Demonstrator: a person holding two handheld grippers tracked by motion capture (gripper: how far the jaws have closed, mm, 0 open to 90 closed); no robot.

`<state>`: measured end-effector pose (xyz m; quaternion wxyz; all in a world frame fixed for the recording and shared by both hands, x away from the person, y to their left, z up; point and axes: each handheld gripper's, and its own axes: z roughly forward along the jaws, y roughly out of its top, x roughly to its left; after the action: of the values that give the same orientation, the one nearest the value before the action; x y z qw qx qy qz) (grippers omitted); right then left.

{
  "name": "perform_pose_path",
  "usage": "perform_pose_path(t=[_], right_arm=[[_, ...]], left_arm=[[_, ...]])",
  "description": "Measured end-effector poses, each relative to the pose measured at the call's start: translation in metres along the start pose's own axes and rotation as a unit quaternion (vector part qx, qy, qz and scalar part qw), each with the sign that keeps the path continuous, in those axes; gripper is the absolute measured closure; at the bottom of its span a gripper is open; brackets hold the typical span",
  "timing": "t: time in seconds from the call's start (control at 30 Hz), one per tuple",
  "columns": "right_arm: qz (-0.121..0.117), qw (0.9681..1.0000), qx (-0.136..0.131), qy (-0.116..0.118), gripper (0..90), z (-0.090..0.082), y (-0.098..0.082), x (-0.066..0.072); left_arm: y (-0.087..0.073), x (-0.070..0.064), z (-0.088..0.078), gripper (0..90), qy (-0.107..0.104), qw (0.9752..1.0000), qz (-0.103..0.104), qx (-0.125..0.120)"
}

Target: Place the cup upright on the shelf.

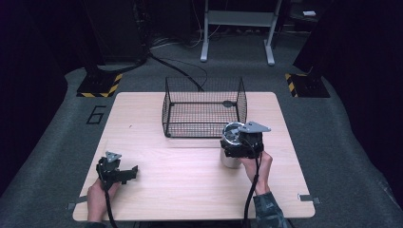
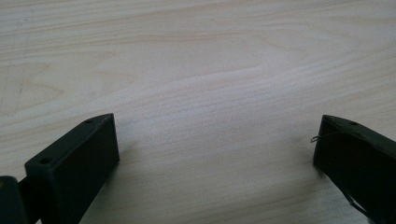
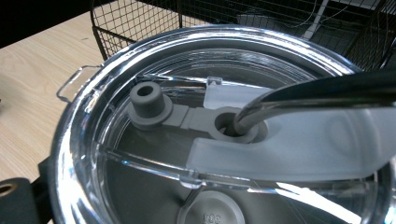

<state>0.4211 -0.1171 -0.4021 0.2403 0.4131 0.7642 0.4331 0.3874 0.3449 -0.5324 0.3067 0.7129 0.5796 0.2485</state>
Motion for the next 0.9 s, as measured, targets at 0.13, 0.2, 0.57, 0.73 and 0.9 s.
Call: perform_pose_path(t=[0.13,0.2,0.57,0.73,0.9], right_arm=[[-0.007,1.0000,-0.001,0.000,3.4,-0.002,0.005,-0.001],[-0.008,1.0000,-0.003,0.000,3.4,-0.003,0.009,-0.001],[-0.015,0.9998,-0.010,0.000,3.4,-0.009,0.025,-0.004],[-0.016,0.9998,-0.014,0.002,3.4,-0.010,0.031,-0.004],[-0.016,0.9997,-0.015,0.003,3.4,-0.012,0.037,-0.005]], left_arm=[[0.000,0.000,0.000,0.0,0.000,1.0000,0.000,0.000],[0.000,0.000,0.000,0.0,0.000,1.0000,0.000,0.000],[0.000,0.000,0.000,0.0,0.000,1.0000,0.000,0.000],[0.000,0.000,0.000,0.0,0.000,1.0000,0.001,0.000],[0.000,0.000,0.000,0.0,0.000,1.0000,0.000,0.000]])
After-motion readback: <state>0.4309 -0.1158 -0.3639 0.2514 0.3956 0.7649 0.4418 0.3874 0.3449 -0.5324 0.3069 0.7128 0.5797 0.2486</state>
